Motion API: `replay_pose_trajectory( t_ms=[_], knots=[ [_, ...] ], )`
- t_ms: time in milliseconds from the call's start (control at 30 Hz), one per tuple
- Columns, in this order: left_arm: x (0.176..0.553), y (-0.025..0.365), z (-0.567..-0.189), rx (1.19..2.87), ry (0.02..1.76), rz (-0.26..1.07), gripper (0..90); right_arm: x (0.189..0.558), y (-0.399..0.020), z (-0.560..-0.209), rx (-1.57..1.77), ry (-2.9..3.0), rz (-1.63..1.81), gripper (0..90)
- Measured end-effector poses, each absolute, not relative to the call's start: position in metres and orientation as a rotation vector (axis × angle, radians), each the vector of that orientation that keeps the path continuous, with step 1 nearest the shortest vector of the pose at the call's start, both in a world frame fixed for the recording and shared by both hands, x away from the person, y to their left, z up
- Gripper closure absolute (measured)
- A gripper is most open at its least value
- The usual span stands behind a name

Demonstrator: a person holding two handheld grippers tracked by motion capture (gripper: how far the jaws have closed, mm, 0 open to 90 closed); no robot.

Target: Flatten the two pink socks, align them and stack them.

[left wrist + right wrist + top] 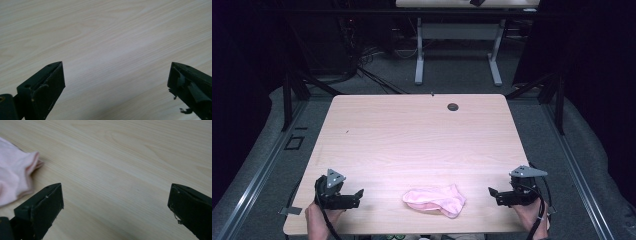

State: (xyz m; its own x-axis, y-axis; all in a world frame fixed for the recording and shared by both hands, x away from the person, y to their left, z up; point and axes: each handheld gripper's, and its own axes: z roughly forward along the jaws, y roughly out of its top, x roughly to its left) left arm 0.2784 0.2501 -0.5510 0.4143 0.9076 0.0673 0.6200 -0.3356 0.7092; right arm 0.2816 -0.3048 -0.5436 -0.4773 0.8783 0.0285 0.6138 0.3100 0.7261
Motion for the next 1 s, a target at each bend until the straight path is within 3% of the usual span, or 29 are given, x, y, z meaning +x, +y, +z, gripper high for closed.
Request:
replay_pose_trajectory(
  t_ms=[467,1000],
  knots=[
    [0.3,0.286,-0.593,1.993,1.395,0.608,0.2,0.304,-0.335,-0.581,1.426,2.15,0.884,1.1],
    [0.309,0.287,-0.593,2.008,1.359,0.566,0.0,0.311,-0.335,-0.59,1.417,2.143,0.899,0.0]
  ],
)
